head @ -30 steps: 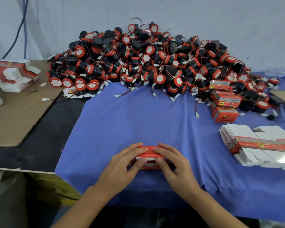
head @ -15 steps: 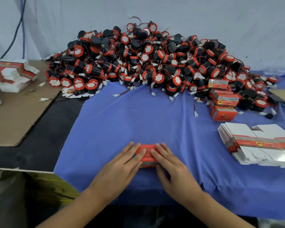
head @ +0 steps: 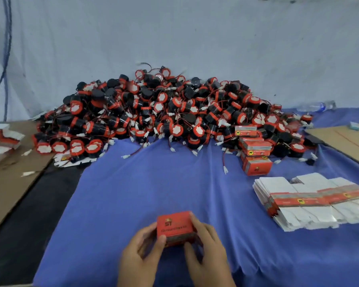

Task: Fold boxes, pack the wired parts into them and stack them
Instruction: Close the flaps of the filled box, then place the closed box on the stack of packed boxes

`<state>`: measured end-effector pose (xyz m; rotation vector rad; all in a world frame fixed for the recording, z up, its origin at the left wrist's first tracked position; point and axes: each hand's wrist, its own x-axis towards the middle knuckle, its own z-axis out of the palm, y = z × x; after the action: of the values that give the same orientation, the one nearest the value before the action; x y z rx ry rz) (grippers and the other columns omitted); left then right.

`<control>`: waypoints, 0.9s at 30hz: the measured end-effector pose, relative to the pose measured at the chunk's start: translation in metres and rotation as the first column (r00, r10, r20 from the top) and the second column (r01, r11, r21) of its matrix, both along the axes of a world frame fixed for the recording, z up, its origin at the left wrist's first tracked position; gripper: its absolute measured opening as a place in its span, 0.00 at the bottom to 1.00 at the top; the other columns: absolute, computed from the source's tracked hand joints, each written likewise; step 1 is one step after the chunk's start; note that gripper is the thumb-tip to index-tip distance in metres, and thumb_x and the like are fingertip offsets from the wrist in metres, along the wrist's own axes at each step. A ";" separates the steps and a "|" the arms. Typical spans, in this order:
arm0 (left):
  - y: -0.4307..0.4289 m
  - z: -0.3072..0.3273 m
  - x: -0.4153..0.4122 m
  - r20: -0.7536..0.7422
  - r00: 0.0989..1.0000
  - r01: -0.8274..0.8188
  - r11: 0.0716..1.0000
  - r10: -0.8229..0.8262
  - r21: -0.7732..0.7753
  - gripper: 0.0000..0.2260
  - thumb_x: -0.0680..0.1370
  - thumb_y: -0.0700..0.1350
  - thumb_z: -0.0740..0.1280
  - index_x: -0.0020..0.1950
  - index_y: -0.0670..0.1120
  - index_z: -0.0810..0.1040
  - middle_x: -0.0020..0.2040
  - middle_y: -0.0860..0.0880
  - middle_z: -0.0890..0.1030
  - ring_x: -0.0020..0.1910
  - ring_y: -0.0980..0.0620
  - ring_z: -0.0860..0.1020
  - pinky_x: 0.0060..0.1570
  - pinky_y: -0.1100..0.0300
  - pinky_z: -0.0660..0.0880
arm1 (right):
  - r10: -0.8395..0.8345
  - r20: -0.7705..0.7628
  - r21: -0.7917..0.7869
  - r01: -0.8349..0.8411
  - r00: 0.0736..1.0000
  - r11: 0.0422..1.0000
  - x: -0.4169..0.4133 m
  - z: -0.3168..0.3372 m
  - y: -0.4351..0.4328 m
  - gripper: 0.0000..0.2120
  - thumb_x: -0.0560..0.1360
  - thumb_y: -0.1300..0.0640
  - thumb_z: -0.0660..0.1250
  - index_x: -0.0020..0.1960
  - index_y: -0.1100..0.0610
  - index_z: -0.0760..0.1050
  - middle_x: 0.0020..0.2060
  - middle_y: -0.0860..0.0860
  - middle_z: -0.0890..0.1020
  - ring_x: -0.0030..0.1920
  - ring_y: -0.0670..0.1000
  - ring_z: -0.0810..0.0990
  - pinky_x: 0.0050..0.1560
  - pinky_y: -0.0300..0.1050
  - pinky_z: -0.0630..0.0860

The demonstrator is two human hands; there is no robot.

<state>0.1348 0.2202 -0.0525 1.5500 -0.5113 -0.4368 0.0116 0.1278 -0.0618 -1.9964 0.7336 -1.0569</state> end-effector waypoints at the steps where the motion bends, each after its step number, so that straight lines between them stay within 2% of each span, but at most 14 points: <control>1: -0.009 0.005 -0.002 0.014 1.000 -0.006 1.000 0.006 -0.003 0.16 0.71 0.31 0.75 0.50 0.52 0.84 0.51 0.47 0.87 0.46 0.62 0.84 0.49 0.74 0.77 | -0.018 0.017 0.034 0.017 1.000 0.999 -0.002 0.007 -0.005 0.34 0.69 0.70 0.71 0.70 0.44 0.73 0.57 0.45 0.79 0.54 0.40 0.81 0.57 0.37 0.77; 3: -0.030 0.020 -0.008 0.065 0.998 -0.003 1.000 0.005 -0.027 0.14 0.72 0.35 0.76 0.51 0.52 0.84 0.52 0.50 0.87 0.48 0.62 0.83 0.48 0.75 0.76 | -0.050 0.029 0.049 0.048 0.998 0.998 -0.006 0.026 -0.019 0.35 0.71 0.70 0.71 0.70 0.43 0.71 0.59 0.43 0.78 0.58 0.39 0.80 0.59 0.34 0.75; 6: -0.071 0.048 -0.018 0.183 0.980 0.086 0.995 -0.076 -0.048 0.16 0.76 0.39 0.73 0.61 0.53 0.82 0.56 0.55 0.83 0.55 0.64 0.81 0.54 0.73 0.74 | -0.116 -0.018 0.069 0.117 0.993 0.991 -0.015 0.062 -0.053 0.36 0.75 0.67 0.70 0.68 0.33 0.63 0.63 0.30 0.72 0.62 0.25 0.70 0.61 0.24 0.67; 8: -0.105 0.070 -0.026 0.261 0.950 0.190 0.981 -0.172 -0.045 0.18 0.78 0.39 0.71 0.67 0.51 0.79 0.59 0.56 0.81 0.59 0.63 0.79 0.59 0.70 0.72 | -0.145 -0.064 0.072 0.149 0.987 0.986 -0.024 0.086 -0.083 0.34 0.77 0.64 0.68 0.70 0.33 0.60 0.62 0.25 0.68 0.60 0.21 0.66 0.59 0.20 0.64; 11: -0.163 0.101 -0.034 0.308 0.890 0.371 0.927 -0.335 -0.062 0.21 0.80 0.37 0.67 0.73 0.50 0.74 0.64 0.57 0.79 0.64 0.63 0.76 0.60 0.71 0.71 | -0.196 -0.049 0.068 0.199 0.979 0.978 -0.031 0.116 -0.135 0.32 0.78 0.66 0.64 0.76 0.41 0.62 0.61 0.37 0.75 0.58 0.38 0.75 0.54 0.24 0.67; 13: -0.206 0.114 -0.038 0.298 0.856 0.459 0.887 -0.423 -0.058 0.23 0.80 0.35 0.65 0.74 0.50 0.73 0.64 0.57 0.80 0.64 0.62 0.77 0.62 0.67 0.73 | -0.258 -0.068 0.071 0.263 0.964 0.962 -0.031 0.128 -0.176 0.31 0.76 0.68 0.62 0.73 0.42 0.66 0.59 0.45 0.78 0.53 0.47 0.78 0.45 0.25 0.68; 14: -0.228 0.117 -0.039 0.288 0.847 0.478 0.877 -0.447 -0.047 0.24 0.79 0.34 0.64 0.74 0.49 0.73 0.63 0.56 0.81 0.62 0.60 0.79 0.62 0.62 0.75 | -0.289 -0.105 0.080 0.298 0.952 0.951 -0.030 0.131 -0.196 0.31 0.76 0.67 0.62 0.73 0.43 0.67 0.58 0.46 0.79 0.51 0.47 0.79 0.44 0.27 0.69; 15: -0.250 0.119 -0.039 0.280 0.836 0.499 0.866 -0.472 -0.030 0.24 0.78 0.32 0.63 0.73 0.48 0.74 0.62 0.54 0.82 0.61 0.57 0.80 0.62 0.57 0.77 | -0.312 -0.134 0.089 0.325 0.941 0.942 -0.029 0.133 -0.215 0.30 0.75 0.67 0.62 0.72 0.44 0.68 0.55 0.44 0.79 0.49 0.41 0.80 0.41 0.27 0.69; 17: -0.292 0.119 -0.040 0.268 0.807 0.544 0.839 -0.526 0.010 0.26 0.77 0.29 0.62 0.74 0.44 0.72 0.63 0.48 0.82 0.62 0.52 0.80 0.65 0.52 0.76 | -0.335 -0.149 0.089 0.350 0.930 0.933 -0.027 0.130 -0.252 0.27 0.72 0.67 0.63 0.62 0.39 0.69 0.46 0.35 0.77 0.42 0.30 0.76 0.35 0.24 0.69; 19: -0.329 0.113 -0.036 0.247 0.779 0.579 0.813 -0.576 0.068 0.26 0.77 0.29 0.61 0.75 0.42 0.71 0.64 0.46 0.81 0.64 0.50 0.79 0.67 0.49 0.74 | -0.350 -0.192 0.084 0.371 0.917 0.925 -0.025 0.125 -0.285 0.24 0.71 0.65 0.65 0.56 0.39 0.68 0.44 0.37 0.78 0.42 0.32 0.76 0.33 0.26 0.70; 20: -0.345 0.108 -0.034 0.244 0.763 0.593 0.799 -0.598 0.104 0.26 0.77 0.30 0.62 0.76 0.43 0.70 0.64 0.46 0.80 0.64 0.50 0.78 0.67 0.49 0.74 | -0.349 -0.220 0.086 0.375 0.911 0.923 -0.023 0.122 -0.299 0.22 0.70 0.65 0.66 0.56 0.42 0.70 0.46 0.40 0.80 0.45 0.37 0.78 0.35 0.29 0.72; 22: -0.369 0.097 -0.026 0.285 0.717 0.594 0.772 -0.636 0.229 0.28 0.79 0.34 0.63 0.78 0.48 0.66 0.67 0.48 0.79 0.66 0.50 0.77 0.67 0.50 0.74 | -0.331 -0.305 0.087 0.372 0.893 0.924 -0.020 0.114 -0.323 0.27 0.70 0.65 0.64 0.67 0.48 0.71 0.55 0.48 0.82 0.59 0.53 0.78 0.52 0.48 0.79; 24: -0.384 0.088 -0.019 0.344 0.668 0.556 0.750 -0.660 0.359 0.30 0.79 0.39 0.65 0.80 0.53 0.61 0.70 0.50 0.76 0.67 0.49 0.76 0.66 0.49 0.74 | -0.329 -0.398 0.097 0.396 0.856 0.913 -0.018 0.104 -0.340 0.37 0.73 0.64 0.63 0.79 0.49 0.58 0.68 0.53 0.75 0.73 0.60 0.65 0.68 0.61 0.70; 27: -0.394 0.083 -0.012 0.366 0.629 0.550 0.726 -0.686 0.414 0.33 0.79 0.39 0.64 0.81 0.55 0.57 0.71 0.50 0.75 0.63 0.48 0.77 0.60 0.52 0.77 | -0.315 -0.470 0.099 0.404 0.825 0.909 -0.018 0.095 -0.357 0.43 0.75 0.63 0.63 0.82 0.44 0.45 0.79 0.53 0.61 0.80 0.60 0.49 0.75 0.67 0.56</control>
<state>0.1228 -0.1737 0.0308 1.7175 -1.4932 -0.6557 -0.0065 -0.2291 0.0334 -1.9866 1.4557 -0.6875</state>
